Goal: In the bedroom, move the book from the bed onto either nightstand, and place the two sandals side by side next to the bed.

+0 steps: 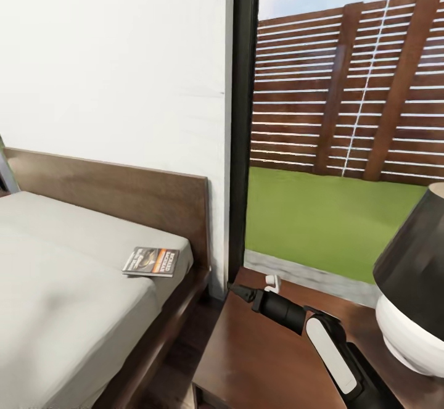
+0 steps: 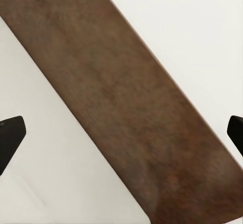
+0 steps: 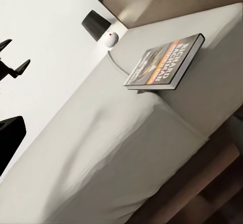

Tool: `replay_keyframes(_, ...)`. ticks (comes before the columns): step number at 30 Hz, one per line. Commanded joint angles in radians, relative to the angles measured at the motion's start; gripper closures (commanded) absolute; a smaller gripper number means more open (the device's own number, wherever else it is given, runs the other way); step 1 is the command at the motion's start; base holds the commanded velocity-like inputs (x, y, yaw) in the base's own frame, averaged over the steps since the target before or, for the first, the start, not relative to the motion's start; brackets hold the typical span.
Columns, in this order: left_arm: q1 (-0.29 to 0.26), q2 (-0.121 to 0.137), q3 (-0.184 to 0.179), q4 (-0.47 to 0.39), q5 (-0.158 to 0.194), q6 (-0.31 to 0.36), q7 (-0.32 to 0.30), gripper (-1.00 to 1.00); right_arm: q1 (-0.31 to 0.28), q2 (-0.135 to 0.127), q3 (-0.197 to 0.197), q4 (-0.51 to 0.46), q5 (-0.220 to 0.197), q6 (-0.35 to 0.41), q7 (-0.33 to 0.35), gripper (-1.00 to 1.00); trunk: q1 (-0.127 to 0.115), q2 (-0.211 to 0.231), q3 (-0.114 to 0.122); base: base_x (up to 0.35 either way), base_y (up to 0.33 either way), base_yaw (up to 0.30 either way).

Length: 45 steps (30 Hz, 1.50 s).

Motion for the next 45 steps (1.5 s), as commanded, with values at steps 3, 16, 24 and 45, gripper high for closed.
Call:
replay_keyframes(3, -0.001, 0.000, 0.004, 0.001, 0.000, 0.006, -0.001, -1.00, -0.001, -0.001, 0.000, 0.000, -0.010, 0.007, -0.002, -1.00, 0.000, 0.000, -0.001, 0.000, 0.000, 0.170)
replay_keyframes(16, -0.001, 0.000, 0.004, 0.000, 0.001, 0.006, -0.001, -1.00, -0.001, -0.001, -0.001, 0.000, -0.010, 0.007, -0.001, -1.00, 0.000, 0.000, -0.001, 0.000, 0.000, 0.150)
replay_keyframes(24, -0.001, 0.003, 0.005, 0.000, 0.000, 0.007, -0.001, -1.00, -0.001, -0.001, 0.000, 0.000, -0.010, 0.007, -0.001, -1.00, 0.000, 0.000, -0.001, 0.000, 0.000, 0.026)
replay_keyframes(45, -0.001, -0.004, -0.057, -0.002, 0.000, 0.020, 0.000, -1.00, -0.003, 0.014, -0.068, 0.131, -0.015, 0.003, -0.017, -1.00, 0.000, 0.000, -0.001, 0.000, 0.000, 0.001)
